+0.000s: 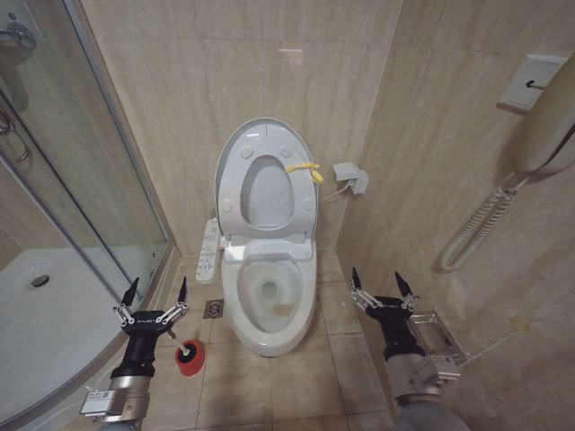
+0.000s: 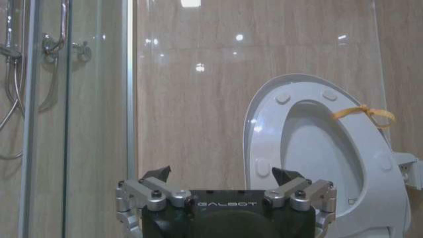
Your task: Open the toilet lid, clean the toilet bowl with a toilet brush, close the toilet lid, and flush.
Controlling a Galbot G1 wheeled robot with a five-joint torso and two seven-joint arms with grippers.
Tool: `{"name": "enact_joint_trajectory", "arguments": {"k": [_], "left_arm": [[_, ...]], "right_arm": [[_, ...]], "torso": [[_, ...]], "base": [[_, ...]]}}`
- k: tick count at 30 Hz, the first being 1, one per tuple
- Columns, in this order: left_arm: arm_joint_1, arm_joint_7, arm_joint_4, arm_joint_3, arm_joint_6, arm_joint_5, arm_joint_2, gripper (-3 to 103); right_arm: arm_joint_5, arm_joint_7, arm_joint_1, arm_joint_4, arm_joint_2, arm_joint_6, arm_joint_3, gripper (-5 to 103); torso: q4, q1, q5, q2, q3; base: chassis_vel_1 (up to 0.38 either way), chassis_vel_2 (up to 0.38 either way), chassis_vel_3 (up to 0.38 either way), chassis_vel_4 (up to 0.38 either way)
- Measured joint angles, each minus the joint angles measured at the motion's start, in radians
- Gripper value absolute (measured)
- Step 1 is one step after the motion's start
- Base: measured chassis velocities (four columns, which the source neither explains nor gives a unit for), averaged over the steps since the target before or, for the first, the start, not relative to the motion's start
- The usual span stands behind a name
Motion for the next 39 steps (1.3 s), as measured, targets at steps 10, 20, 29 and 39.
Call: {"name": "enact_joint_trajectory", "arguments": {"k": [10, 20, 29, 39], "left_arm": [[0.000, 0.000, 0.000, 0.000, 0.000, 0.000, 0.000, 100], [0.000, 0.000, 0.000, 0.000, 0.000, 0.000, 0.000, 100], [0.000, 0.000, 0.000, 0.000, 0.000, 0.000, 0.000, 100], [0.000, 0.000, 0.000, 0.000, 0.000, 0.000, 0.000, 100]], "right_arm": [[0.000, 0.000, 0.000, 0.000, 0.000, 0.000, 0.000, 100], [0.000, 0.000, 0.000, 0.000, 0.000, 0.000, 0.000, 100], [0.000, 0.000, 0.000, 0.000, 0.000, 0.000, 0.000, 100], [0.000, 0.000, 0.000, 0.000, 0.000, 0.000, 0.000, 100]], "torso": [[0.0000, 0.000, 0.0000, 0.000, 0.000], [0.0000, 0.000, 0.0000, 0.000, 0.000], [0.0000, 0.000, 0.0000, 0.000, 0.000], [0.0000, 0.000, 0.0000, 0.000, 0.000]], "base": [[0.000, 0.000, 0.000, 0.000], [0.000, 0.000, 0.000, 0.000], [0.000, 0.000, 0.000, 0.000], [0.000, 0.000, 0.000, 0.000]]}}
